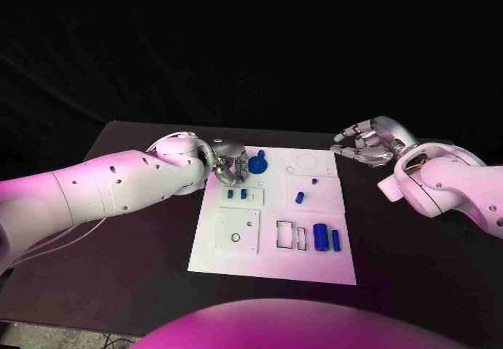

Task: Assemble the parts on the task board

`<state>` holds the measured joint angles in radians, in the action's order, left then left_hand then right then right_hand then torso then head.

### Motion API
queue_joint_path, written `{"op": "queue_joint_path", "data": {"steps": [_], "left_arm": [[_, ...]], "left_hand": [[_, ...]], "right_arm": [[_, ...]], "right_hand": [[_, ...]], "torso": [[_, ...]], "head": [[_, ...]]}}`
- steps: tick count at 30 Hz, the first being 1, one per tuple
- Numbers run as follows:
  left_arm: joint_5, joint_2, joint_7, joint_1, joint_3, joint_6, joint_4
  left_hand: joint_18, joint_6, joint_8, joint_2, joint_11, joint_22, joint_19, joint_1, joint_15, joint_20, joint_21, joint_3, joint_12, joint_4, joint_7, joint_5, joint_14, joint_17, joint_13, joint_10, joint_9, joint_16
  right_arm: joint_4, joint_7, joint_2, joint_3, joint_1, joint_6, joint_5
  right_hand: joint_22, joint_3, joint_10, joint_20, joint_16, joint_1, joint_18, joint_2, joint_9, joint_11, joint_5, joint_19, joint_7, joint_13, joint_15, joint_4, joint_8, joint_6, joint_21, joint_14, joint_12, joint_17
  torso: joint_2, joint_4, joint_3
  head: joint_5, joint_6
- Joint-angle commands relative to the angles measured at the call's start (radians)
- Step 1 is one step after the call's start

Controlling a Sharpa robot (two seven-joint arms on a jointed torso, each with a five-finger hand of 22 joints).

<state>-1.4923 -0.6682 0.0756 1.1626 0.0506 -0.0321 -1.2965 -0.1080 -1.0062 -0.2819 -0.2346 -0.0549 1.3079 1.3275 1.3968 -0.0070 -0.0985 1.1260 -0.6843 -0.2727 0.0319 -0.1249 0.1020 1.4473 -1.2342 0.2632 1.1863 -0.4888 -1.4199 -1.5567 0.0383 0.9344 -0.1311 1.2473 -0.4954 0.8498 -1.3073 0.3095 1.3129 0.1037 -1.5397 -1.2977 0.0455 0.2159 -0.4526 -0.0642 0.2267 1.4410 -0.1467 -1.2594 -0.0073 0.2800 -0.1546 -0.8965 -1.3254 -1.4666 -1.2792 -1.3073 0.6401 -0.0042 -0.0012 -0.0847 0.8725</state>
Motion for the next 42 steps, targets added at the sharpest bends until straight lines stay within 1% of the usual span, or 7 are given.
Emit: {"op": "queue_joint_path", "data": {"steps": [1, 9, 13, 21, 25, 36, 42], "left_arm": [[0.002, 0.003, -0.002, -0.004, 0.005, 0.032, 0.000], [0.002, 0.003, 0.003, -0.005, 0.007, 0.040, 0.002], [0.002, 0.002, 0.006, -0.005, 0.007, 0.039, 0.002], [0.002, 0.001, 0.009, -0.005, 0.007, 0.029, 0.003], [0.003, 0.002, 0.012, -0.005, 0.007, 0.028, 0.004], [0.004, 0.000, 0.019, -0.004, 0.006, 0.030, 0.005], [0.004, -0.005, 0.014, -0.005, 0.006, 0.012, 0.002]], "left_hand": [[0.016, -0.015, 0.002, 0.002, 0.003, 0.142, -0.004, -0.014, -0.004, 0.000, 0.000, 0.002, 0.001, -0.010, 0.001, -0.007, 0.006, -0.008, 0.006, 0.014, -0.004, -0.008], [0.015, -0.014, 0.006, -0.006, 0.003, 0.140, -0.009, -0.026, -0.004, 0.001, -0.005, 0.011, 0.003, -0.012, 0.002, -0.007, 0.005, -0.006, 0.014, 0.013, -0.005, -0.010], [0.015, -0.003, 0.017, -0.014, -0.003, 0.139, -0.014, -0.043, 0.001, -0.002, -0.009, 0.019, 0.011, -0.009, 0.000, 0.013, -0.003, 0.007, 0.018, -0.003, -0.003, -0.006], [0.015, 0.062, 0.056, -0.025, -0.018, 0.136, -0.023, -0.063, 0.013, -0.012, -0.017, 0.024, 0.029, -0.010, -0.006, 0.028, -0.020, 0.038, 0.020, -0.049, 0.008, 0.004], [0.013, 0.073, 0.062, -0.028, -0.024, 0.134, -0.028, -0.070, 0.018, -0.016, -0.024, 0.025, 0.035, -0.008, -0.008, 0.029, -0.029, 0.056, 0.019, -0.064, 0.009, 0.011], [0.013, 0.081, 0.067, -0.029, -0.028, 0.133, -0.031, -0.075, 0.021, -0.019, -0.028, 0.026, 0.038, -0.006, -0.010, 0.029, -0.035, 0.069, 0.019, -0.070, 0.011, 0.016], [0.012, 0.081, 0.066, -0.031, -0.034, 0.132, -0.036, -0.076, 0.026, -0.023, -0.034, 0.025, 0.043, -0.008, -0.007, 0.030, -0.042, 0.079, 0.018, -0.087, 0.010, 0.020]], "right_arm": [[-0.001, -0.007, -0.001, 0.000, -0.001, 0.009, 0.006], [0.001, -0.007, -0.001, 0.000, -0.001, 0.010, 0.006], [0.001, -0.007, -0.001, 0.000, -0.001, 0.010, 0.006], [0.001, -0.006, -0.001, 0.000, -0.001, 0.010, 0.006], [0.002, -0.006, -0.001, 0.000, -0.001, 0.010, 0.006], [0.002, -0.006, -0.001, 0.000, -0.001, 0.009, 0.006], [0.002, -0.006, 0.000, 0.000, -0.001, 0.009, 0.007]], "right_hand": [[-0.169, 0.005, -0.002, -0.001, 0.005, 0.007, 0.013, -0.004, -0.002, 0.002, 0.005, -0.006, 0.003, 0.001, 0.001, 0.001, -0.004, 0.004, 0.006, -0.082, 0.004, -0.186], [-0.169, 0.005, -0.002, -0.001, 0.005, 0.007, 0.013, -0.004, -0.002, 0.002, 0.005, -0.006, 0.003, 0.001, 0.001, 0.001, -0.004, 0.004, 0.006, -0.082, 0.004, -0.186], [-0.169, 0.005, -0.002, -0.001, 0.005, 0.007, 0.013, -0.004, -0.002, 0.002, 0.005, -0.006, 0.003, 0.001, 0.001, 0.001, -0.004, 0.004, 0.006, -0.082, 0.004, -0.186], [-0.169, 0.005, -0.002, -0.001, 0.005, 0.007, 0.013, -0.004, -0.002, 0.002, 0.005, -0.006, 0.003, 0.001, 0.001, 0.001, -0.004, 0.004, 0.006, -0.082, 0.004, -0.186], [-0.169, 0.006, -0.003, -0.001, 0.005, 0.007, 0.013, -0.003, -0.002, 0.002, 0.005, -0.006, 0.004, 0.003, 0.001, 0.001, -0.005, 0.005, 0.008, -0.082, 0.005, -0.186], [-0.169, 0.006, -0.003, -0.001, 0.005, 0.007, 0.013, -0.003, -0.002, 0.002, 0.005, -0.006, 0.004, 0.003, 0.001, 0.001, -0.005, 0.005, 0.008, -0.082, 0.005, -0.186], [-0.169, 0.006, -0.003, -0.001, 0.005, 0.007, 0.013, -0.003, -0.002, 0.002, 0.005, -0.006, 0.004, 0.003, 0.001, 0.001, -0.005, 0.005, 0.008, -0.082, 0.005, -0.186]], "torso": [[-0.001, 0.0010, 0.0012], [-0.001, 0.0007, 0.0007], [-0.001, 0.0014, 0.0004], [-0.001, 0.0009, 0.0004], [0.000, 0.0002, 0.0004], [0.000, 0.0005, 0.0008], [-0.001, 0.0001, 0.0003]], "head": [[0.001, 0.000], [0.000, 0.000], [0.000, 0.000], [0.000, 0.000], [-0.001, 0.000], [0.000, 0.000], [-0.001, 0.000]]}}
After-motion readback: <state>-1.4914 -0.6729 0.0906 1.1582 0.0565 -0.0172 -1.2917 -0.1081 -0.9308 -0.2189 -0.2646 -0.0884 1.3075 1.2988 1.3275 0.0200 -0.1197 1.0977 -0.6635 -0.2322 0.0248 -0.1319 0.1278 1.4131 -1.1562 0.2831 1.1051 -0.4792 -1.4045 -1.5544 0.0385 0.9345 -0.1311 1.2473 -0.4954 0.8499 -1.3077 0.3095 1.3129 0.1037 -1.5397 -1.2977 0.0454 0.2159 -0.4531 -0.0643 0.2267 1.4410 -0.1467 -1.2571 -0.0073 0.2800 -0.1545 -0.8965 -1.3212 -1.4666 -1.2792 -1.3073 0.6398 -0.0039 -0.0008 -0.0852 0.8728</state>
